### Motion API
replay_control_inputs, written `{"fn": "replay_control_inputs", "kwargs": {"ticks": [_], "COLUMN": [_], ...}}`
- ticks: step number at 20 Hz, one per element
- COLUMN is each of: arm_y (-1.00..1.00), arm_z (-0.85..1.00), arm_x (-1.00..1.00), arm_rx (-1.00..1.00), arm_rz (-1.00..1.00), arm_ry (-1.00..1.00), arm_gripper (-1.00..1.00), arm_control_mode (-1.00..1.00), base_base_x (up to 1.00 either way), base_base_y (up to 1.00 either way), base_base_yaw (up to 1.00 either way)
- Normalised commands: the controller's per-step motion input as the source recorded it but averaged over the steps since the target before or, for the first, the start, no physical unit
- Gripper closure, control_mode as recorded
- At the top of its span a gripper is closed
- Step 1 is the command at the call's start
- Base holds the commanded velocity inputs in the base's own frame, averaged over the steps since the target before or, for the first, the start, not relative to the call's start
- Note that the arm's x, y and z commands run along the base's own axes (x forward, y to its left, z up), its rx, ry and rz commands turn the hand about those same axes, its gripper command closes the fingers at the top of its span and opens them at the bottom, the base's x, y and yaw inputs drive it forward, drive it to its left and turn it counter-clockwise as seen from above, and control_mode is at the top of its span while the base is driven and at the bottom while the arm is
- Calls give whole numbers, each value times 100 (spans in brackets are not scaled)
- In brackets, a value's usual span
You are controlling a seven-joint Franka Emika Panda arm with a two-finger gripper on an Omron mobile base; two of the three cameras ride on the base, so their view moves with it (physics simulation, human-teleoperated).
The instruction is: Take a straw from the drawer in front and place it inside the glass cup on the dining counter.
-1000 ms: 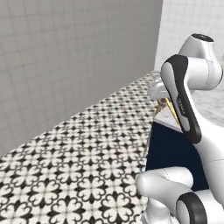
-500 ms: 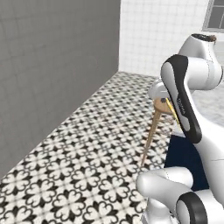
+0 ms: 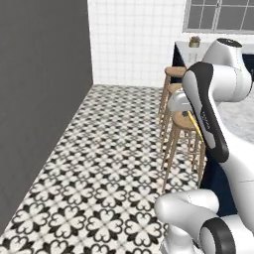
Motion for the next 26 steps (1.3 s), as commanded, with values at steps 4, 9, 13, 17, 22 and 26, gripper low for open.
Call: {"fn": "replay_control_inputs", "kwargs": {"ticks": [4,9,13,17,22,26], "arm_y": [0,0,0,0,0,0], "arm_z": [0,0,0,0,0,0], "arm_x": [0,0,0,0,0,0], "arm_rx": [0,0,0,0,0,0], "arm_rz": [0,0,0,0,0,0], "arm_ry": [0,0,0,0,0,0], "arm_gripper": [100,100,100,100,100,100], "arm_control_mode": [100,100,100,100,100,100], "base_base_x": [85,100,100,100,100,100], "base_base_y": [96,91,83,83,83,79], "base_base_yaw": [-51,-47,-43,-42,-43,-43]}}
